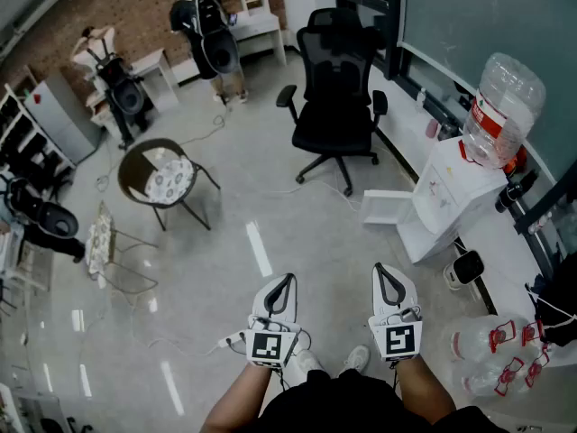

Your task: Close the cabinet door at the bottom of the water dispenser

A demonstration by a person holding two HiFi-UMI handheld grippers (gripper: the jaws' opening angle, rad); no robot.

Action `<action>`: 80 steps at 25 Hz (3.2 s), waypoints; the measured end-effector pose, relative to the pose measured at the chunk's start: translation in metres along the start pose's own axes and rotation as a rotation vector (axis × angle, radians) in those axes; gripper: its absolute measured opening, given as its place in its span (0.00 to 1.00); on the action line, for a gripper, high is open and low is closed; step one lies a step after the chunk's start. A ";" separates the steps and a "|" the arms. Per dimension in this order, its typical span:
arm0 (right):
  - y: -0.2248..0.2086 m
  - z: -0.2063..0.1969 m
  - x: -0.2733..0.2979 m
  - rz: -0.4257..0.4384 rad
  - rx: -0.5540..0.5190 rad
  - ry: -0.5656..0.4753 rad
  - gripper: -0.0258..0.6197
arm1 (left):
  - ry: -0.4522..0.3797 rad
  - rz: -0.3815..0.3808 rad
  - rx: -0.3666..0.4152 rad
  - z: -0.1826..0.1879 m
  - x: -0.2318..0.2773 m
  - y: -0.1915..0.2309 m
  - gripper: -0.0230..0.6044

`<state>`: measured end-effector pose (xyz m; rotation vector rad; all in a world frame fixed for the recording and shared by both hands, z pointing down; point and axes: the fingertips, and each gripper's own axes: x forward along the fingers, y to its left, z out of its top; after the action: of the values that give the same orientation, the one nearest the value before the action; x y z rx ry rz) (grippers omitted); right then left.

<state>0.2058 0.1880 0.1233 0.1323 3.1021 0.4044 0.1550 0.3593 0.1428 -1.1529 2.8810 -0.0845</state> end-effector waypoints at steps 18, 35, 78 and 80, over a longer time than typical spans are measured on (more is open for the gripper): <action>0.043 0.022 0.020 -0.031 0.067 -0.001 0.04 | 0.010 -0.068 -0.066 -0.009 -0.028 0.033 0.07; 0.008 -0.006 0.091 -0.060 0.086 0.031 0.04 | 0.042 -0.134 -0.071 -0.027 0.067 0.060 0.07; -0.219 -0.056 0.251 -0.597 0.079 0.156 0.04 | 0.074 -0.691 -0.072 -0.032 0.438 0.041 0.07; -0.221 -0.063 0.254 -0.647 0.102 0.157 0.04 | 0.068 -0.733 -0.067 -0.033 0.450 0.042 0.07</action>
<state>-0.0668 -0.0195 0.1273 -0.9116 3.0654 0.2374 -0.2008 0.0802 0.1662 -2.1803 2.3591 -0.0452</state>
